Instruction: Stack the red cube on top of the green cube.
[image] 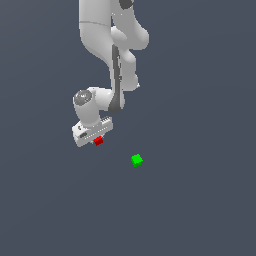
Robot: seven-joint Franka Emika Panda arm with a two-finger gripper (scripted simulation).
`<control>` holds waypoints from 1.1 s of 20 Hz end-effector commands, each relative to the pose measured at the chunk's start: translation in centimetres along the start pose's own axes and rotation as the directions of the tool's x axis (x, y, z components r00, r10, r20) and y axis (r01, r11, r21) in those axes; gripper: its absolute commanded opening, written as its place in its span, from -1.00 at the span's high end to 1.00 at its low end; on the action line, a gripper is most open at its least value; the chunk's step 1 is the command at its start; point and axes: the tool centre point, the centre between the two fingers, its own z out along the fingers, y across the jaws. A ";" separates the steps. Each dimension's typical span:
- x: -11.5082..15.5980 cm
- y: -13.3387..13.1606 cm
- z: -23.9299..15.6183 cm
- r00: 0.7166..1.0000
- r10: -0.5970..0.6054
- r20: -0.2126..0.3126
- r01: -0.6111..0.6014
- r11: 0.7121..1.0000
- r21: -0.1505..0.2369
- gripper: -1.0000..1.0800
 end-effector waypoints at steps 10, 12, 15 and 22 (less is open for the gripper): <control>0.0 -0.1 -3.2 1.000 -0.001 0.000 0.001 1.000 0.000 1.00; -0.1 -0.1 -4.6 1.000 -0.001 0.000 0.001 1.000 0.000 1.00; -0.1 -0.1 -6.5 1.000 -0.001 0.000 0.001 1.000 0.000 1.00; 0.0 -0.1 -9.3 1.000 -0.001 0.000 0.001 1.000 0.000 1.00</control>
